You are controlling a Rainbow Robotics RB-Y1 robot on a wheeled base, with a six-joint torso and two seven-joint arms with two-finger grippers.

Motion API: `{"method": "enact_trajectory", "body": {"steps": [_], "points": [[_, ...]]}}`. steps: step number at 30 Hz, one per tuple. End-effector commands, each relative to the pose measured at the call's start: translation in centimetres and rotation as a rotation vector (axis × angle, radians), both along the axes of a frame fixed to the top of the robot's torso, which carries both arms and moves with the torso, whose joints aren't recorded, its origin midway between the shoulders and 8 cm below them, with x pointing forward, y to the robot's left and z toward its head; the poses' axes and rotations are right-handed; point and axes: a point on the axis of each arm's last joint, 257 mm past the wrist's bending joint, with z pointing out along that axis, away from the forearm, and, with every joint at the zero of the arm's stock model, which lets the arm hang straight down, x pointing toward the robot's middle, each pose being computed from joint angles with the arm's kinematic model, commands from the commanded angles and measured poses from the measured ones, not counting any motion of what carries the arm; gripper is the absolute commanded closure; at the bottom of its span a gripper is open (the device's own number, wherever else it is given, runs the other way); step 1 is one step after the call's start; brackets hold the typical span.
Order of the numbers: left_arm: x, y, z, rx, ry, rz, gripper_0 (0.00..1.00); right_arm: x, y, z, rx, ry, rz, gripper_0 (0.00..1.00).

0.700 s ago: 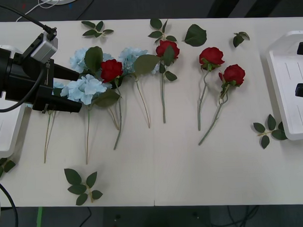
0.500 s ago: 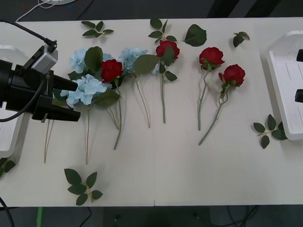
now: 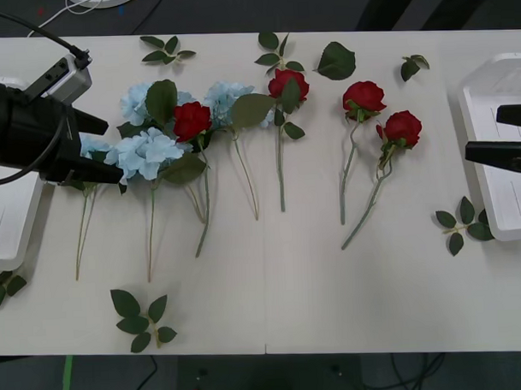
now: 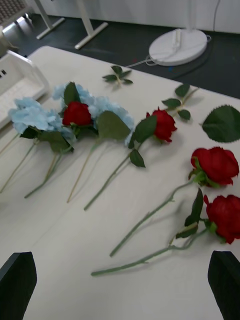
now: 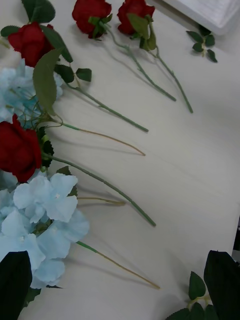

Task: Place the red flowers into the right box and the blue flowers into the left box. If a person shows an open palm, hand one flower to the person first, then continue sorting.

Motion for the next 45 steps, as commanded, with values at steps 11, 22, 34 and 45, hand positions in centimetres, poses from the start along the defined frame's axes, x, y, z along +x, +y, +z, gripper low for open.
{"method": "enact_trajectory", "body": {"steps": [11, 22, 34, 45], "points": [[0.9, 9.4, -2.6, 0.052, 0.257, 0.547, 0.00, 4.4, 0.3, -6.3, -0.010, 0.295, -0.293, 0.00], [-0.8, 15.4, -9.0, -0.002, 0.302, 0.781, 0.00, 9.6, -1.5, -10.3, -0.043, 0.463, -0.544, 0.00], [-1.5, 18.1, -12.2, 0.020, 0.265, 0.847, 0.00, 14.9, -2.5, -16.1, -0.040, 0.557, -0.800, 0.00], [0.3, 20.0, -15.7, -0.032, 0.210, 0.938, 0.00, 16.9, 1.1, -18.7, 0.009, 0.620, -0.808, 0.00]]}}
